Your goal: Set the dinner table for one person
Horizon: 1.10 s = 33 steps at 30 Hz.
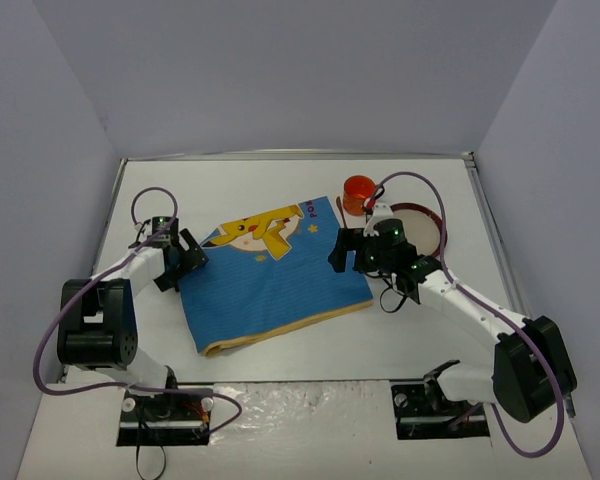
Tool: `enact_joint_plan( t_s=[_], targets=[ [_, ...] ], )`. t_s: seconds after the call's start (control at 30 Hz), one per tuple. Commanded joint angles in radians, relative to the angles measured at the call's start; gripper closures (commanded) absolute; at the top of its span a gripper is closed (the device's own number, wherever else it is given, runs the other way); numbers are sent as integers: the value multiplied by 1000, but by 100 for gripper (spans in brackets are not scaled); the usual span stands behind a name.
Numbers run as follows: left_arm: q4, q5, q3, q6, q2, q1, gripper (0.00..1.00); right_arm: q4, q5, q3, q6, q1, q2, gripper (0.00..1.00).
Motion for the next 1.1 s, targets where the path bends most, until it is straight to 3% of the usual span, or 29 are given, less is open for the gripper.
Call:
enact_joint_plan(
  t_s=[0.0, 0.07, 0.13, 0.17, 0.27, 0.4, 0.53, 0.6, 0.67, 0.73, 0.9, 1.07],
  targets=[
    [87, 73, 48, 13, 42, 2, 19, 62, -18, -9, -22, 7, -65, 4],
    [98, 91, 41, -2, 63, 2, 34, 62, -14, -15, -23, 7, -82, 4],
    [102, 105, 44, -3, 70, 2, 53, 62, -8, -20, -26, 7, -91, 4],
    [99, 110, 46, -2, 65, -2, 67, 62, -5, -20, -26, 7, -93, 4],
    [67, 85, 79, 21, 15, -50, 94, 62, 2, -22, -26, 7, -98, 4],
    [-56, -100, 176, 101, -67, -200, 100, 62, 4, -20, -25, 7, -100, 4],
    [-199, -376, 207, 120, -147, -350, 86, 62, 7, -22, -22, 7, -100, 4],
    [-226, -463, 172, 110, -173, -405, 70, 61, 9, -23, -23, 7, -100, 4],
    [-228, -524, 131, 83, -185, -451, 43, 59, 10, -22, -26, 7, -93, 4],
    [-233, -514, 71, 26, -187, -437, 26, 56, 8, -18, -28, 7, -81, 3],
    [-183, -407, 27, 1, -200, -291, 5, 51, -3, -8, -28, 7, -84, 3],
    [-89, -289, 94, 47, -196, -197, 3, 47, -4, -7, -31, 8, -89, 3]
  ],
)
